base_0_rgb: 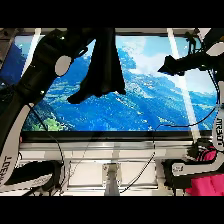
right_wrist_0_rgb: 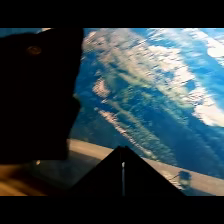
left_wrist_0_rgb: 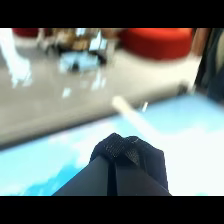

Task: Fold the clothes and pants, and hang the long-sleeved shirts on hangers.

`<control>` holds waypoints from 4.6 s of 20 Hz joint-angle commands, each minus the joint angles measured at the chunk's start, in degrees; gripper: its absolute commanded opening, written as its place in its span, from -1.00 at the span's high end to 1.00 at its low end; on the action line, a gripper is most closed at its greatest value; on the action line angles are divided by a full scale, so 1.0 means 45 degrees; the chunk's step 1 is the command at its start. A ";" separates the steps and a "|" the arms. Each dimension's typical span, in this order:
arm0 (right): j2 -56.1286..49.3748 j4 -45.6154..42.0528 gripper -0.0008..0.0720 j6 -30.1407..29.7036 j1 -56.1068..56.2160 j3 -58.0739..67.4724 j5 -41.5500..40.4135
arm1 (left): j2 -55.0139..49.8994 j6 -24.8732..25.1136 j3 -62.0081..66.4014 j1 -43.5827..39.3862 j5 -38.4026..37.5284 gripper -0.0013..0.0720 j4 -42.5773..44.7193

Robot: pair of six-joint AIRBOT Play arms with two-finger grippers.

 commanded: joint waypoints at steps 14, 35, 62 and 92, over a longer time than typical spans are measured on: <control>-0.3789 0.4546 -0.13 -0.1044 0.1200 -0.2113 -0.1073 | -0.0015 0.2322 -0.0243 0.0000 -0.5809 0.93 0.0015; -0.4177 0.1389 -0.54 -1.0248 0.2851 -0.1005 -0.3317 | -0.0010 0.2997 -0.0248 0.0005 -0.5858 0.93 0.0355; -0.4187 -0.0563 0.88 -1.0690 0.4250 0.0345 -0.4784 | -0.0005 0.4940 -0.0248 0.0903 -0.7033 0.93 0.0345; -0.3755 -0.0393 0.94 -0.1987 0.3026 0.4648 -0.3016 | -0.2001 0.1452 -0.1224 0.3240 -0.2618 0.94 -0.0049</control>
